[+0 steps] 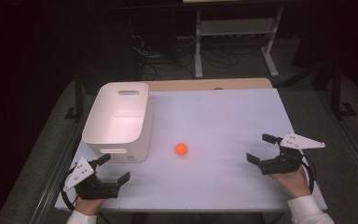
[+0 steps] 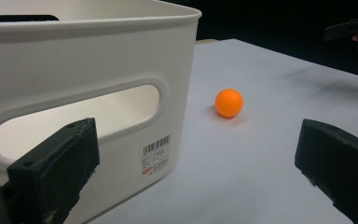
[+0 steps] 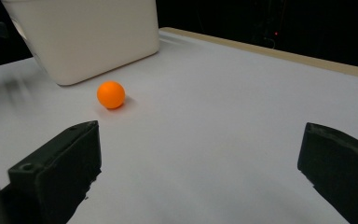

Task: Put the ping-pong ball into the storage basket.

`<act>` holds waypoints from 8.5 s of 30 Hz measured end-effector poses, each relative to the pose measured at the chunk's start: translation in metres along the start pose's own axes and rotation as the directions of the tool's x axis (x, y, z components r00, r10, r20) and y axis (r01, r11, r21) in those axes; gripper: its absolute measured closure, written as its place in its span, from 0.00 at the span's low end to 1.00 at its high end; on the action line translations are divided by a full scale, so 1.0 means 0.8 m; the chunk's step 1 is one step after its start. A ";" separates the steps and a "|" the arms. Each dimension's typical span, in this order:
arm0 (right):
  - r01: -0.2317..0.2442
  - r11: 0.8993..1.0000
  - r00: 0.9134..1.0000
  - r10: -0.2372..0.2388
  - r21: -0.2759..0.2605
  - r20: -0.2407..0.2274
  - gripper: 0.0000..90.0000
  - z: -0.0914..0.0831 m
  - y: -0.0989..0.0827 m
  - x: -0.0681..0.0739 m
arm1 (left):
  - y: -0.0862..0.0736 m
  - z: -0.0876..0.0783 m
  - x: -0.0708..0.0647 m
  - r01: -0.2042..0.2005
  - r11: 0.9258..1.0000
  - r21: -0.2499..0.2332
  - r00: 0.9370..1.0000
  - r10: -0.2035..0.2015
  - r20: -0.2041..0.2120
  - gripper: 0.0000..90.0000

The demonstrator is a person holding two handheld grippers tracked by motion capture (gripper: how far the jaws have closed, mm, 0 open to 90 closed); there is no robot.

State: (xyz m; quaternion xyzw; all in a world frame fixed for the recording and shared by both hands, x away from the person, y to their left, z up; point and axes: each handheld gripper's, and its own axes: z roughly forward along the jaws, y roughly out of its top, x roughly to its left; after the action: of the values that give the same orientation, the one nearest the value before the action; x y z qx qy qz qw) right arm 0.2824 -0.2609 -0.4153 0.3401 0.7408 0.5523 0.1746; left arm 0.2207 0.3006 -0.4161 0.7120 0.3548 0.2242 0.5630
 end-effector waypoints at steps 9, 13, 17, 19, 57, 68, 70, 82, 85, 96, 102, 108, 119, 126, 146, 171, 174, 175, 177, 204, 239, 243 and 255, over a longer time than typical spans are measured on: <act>0.004 1.000 1.000 -0.004 -0.005 0.006 0.00 0.000 0.000 0.000 | 0.000 0.000 -0.001 0.003 1.000 -0.009 1.000 -0.003 0.004 0.00; -0.001 1.000 1.000 0.001 -0.002 0.010 0.00 0.000 0.000 0.000 | 0.000 0.000 0.000 0.001 1.000 -0.008 1.000 -0.001 0.004 0.00; -0.003 1.000 1.000 0.003 -0.001 0.004 0.00 0.001 0.000 0.001 | 0.001 0.000 0.000 0.007 1.000 -0.006 1.000 -0.007 0.007 0.00; -0.008 1.000 1.000 0.008 0.005 -0.006 0.00 0.004 0.000 0.000 | 0.000 0.000 0.000 0.002 1.000 0.006 1.000 -0.002 0.007 0.00; 0.067 0.993 0.995 -0.059 0.099 -0.077 0.00 0.033 0.055 0.009 | 0.000 0.004 -0.001 0.011 1.000 0.010 1.000 -0.011 0.015 0.00; 0.082 0.988 0.991 -0.066 0.134 -0.116 0.00 0.045 0.066 0.014 | 0.000 0.004 -0.001 0.006 1.000 0.011 1.000 -0.006 0.018 0.00; 0.083 0.987 0.990 -0.065 0.139 -0.128 0.00 0.049 0.070 0.014 | 0.000 0.004 -0.001 0.006 1.000 0.010 1.000 -0.006 0.018 0.00; 0.118 0.979 0.983 -0.091 0.164 -0.161 0.00 0.063 0.089 0.022 | 0.000 0.004 -0.001 0.005 1.000 0.009 1.000 -0.005 0.023 0.00; 0.130 0.976 0.979 -0.099 0.175 -0.176 0.00 0.069 0.095 0.025 | 0.000 0.004 -0.001 0.000 1.000 0.010 1.000 0.000 0.025 0.00; 0.162 0.966 0.972 -0.120 0.203 -0.205 0.00 0.085 0.105 0.029 | 0.000 0.005 -0.001 0.002 1.000 0.012 1.000 -0.003 0.026 0.00; 0.181 0.959 0.966 -0.131 0.217 -0.225 0.00 0.094 0.112 0.036 | 0.000 0.005 -0.001 0.001 1.000 0.015 1.000 -0.002 0.030 0.00; 0.203 0.951 0.959 -0.145 0.233 -0.243 0.00 0.107 0.117 0.045 | 0.000 0.005 -0.001 0.001 1.000 0.017 1.000 -0.002 0.031 0.00; 0.229 0.941 0.948 -0.156 0.251 -0.279 0.00 0.125 0.127 0.055 | 0.000 0.005 -0.001 -0.005 1.000 0.022 0.999 0.005 0.034 0.00; 0.240 0.932 0.942 -0.157 0.272 -0.296 0.00 0.137 0.128 0.059 | 0.000 0.005 -0.001 -0.004 1.000 0.020 0.999 0.003 0.035 0.00; 0.262 0.915 0.932 -0.157 0.307 -0.326 0.00 0.162 0.130 0.062 | 0.000 0.005 -0.001 -0.003 1.000 0.021 0.999 0.002 0.036 0.00; 0.319 0.884 0.908 -0.183 0.340 -0.376 0.00 0.194 0.126 0.073 | 0.000 0.005 -0.001 0.000 1.000 0.021 0.999 -0.001 0.038 0.00; 0.320 0.884 0.907 -0.182 0.342 -0.379 0.00 0.199 0.126 0.075 | 0.000 0.005 -0.001 0.004 1.000 0.015 0.999 -0.005 0.039 0.00; 0.319 0.883 0.907 -0.180 0.344 -0.380 0.00 0.200 0.126 0.075 | 0.000 0.005 -0.001 0.005 1.000 0.015 0.999 -0.005 0.039 0.00; 0.327 0.879 0.904 -0.185 0.347 -0.385 0.00 0.203 0.126 0.075 | 0.000 0.005 0.000 -0.003 1.000 0.020 0.999 0.002 0.040 0.00; 0.334 0.856 0.895 -0.157 0.395 -0.417 0.00 0.234 0.112 0.077 | 0.000 0.005 -0.001 -0.008 1.000 0.022 0.999 0.007 0.047 0.00; 0.380 0.823 0.872 -0.166 0.423 -0.461 0.00 0.278 0.093 0.083 | 0.000 0.005 -0.003 -0.009 1.000 0.024 0.999 0.008 0.053 0.00; 0.372 0.819 0.876 -0.153 0.438 -0.457 0.00 0.282 0.090 0.084 | 0.000 0.005 -0.002 -0.011 1.000 0.023 0.999 0.009 0.052 0.00; 0.392 0.805 0.871 -0.170 0.445 -0.461 0.00 0.295 0.082 0.085 | 0.000 0.005 -0.003 -0.011 1.000 0.024 0.999 0.010 0.052 0.00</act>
State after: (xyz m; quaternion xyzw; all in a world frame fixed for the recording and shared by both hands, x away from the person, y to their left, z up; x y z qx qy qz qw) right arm 0.4041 -0.0380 -0.4232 0.1386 0.9253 0.3529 0.0018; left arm 0.2221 0.2964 -0.4171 0.7262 0.3391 0.2041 0.5622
